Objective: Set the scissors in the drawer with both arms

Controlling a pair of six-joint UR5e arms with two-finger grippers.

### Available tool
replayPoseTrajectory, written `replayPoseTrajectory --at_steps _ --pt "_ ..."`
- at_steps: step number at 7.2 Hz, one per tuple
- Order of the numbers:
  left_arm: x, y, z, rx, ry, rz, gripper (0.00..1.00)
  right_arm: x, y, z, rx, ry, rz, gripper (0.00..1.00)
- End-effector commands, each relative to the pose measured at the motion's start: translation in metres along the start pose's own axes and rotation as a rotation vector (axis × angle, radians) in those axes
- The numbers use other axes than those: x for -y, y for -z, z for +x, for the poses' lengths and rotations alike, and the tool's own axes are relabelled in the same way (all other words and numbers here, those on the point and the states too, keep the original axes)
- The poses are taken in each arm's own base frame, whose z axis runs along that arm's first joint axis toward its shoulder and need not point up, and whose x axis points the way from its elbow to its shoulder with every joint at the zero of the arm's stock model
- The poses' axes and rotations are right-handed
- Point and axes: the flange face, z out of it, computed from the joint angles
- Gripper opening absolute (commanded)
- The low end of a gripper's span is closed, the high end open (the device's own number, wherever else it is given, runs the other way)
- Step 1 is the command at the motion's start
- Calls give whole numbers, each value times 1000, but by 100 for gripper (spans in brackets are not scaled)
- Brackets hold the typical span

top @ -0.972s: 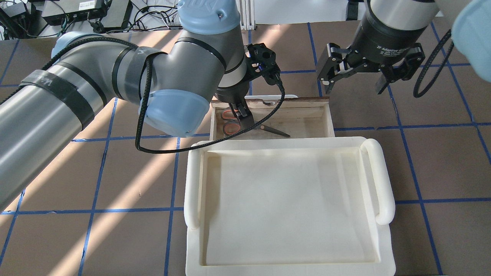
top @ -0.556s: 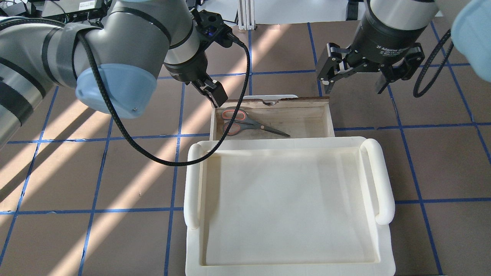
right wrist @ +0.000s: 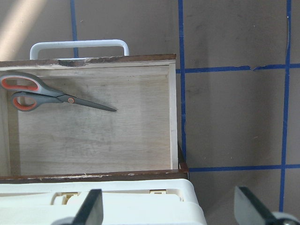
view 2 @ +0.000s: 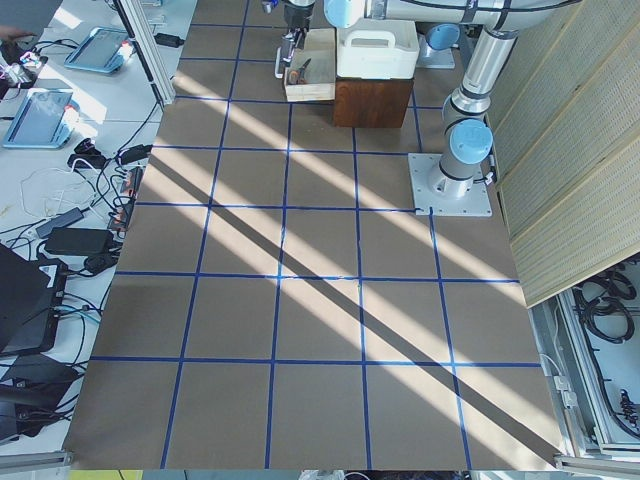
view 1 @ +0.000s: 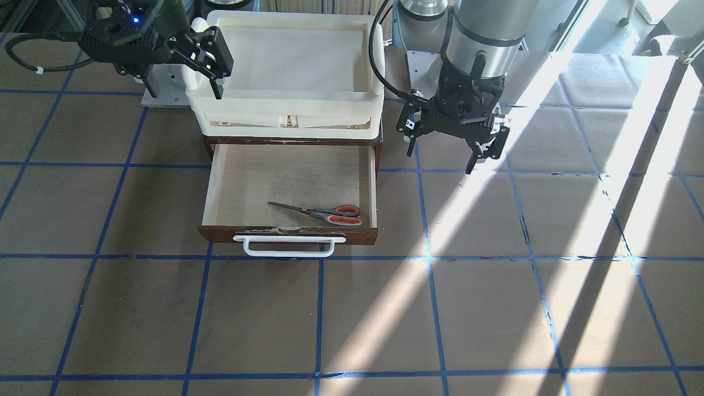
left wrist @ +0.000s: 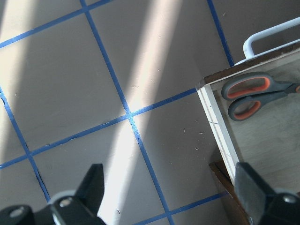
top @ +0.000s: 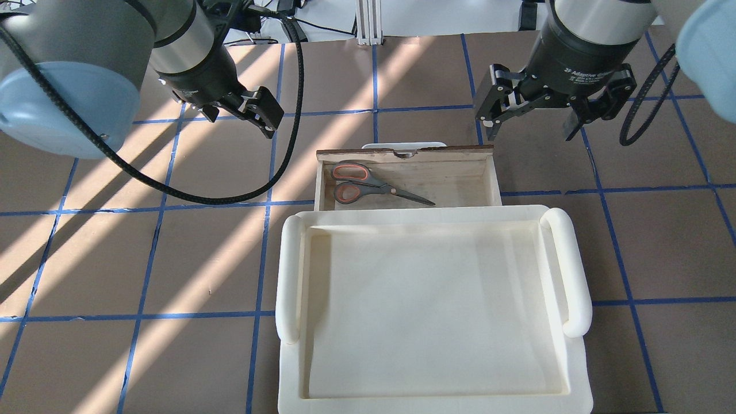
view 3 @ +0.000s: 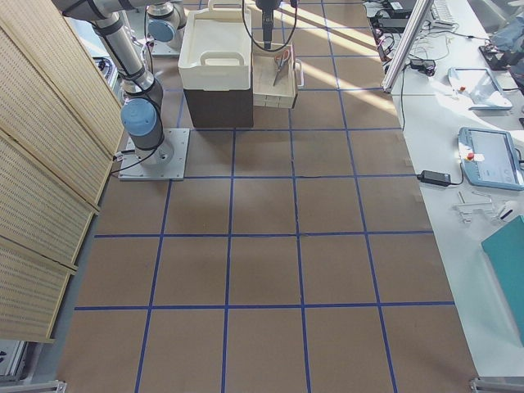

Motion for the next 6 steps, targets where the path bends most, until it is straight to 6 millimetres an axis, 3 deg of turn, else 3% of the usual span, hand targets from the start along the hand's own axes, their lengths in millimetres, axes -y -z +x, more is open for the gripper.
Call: replayPoseTrajectory --at_steps 1,3,6 --pt "-16 15 -36 2 128 -20 100 0 0 0 0 2 0 100" --pt "-25 17 -71 13 201 -47 100 1 -1 0 -1 4 -1 100" --pt "-37 16 -74 12 331 -65 100 0 -1 0 -1 8 -3 100"
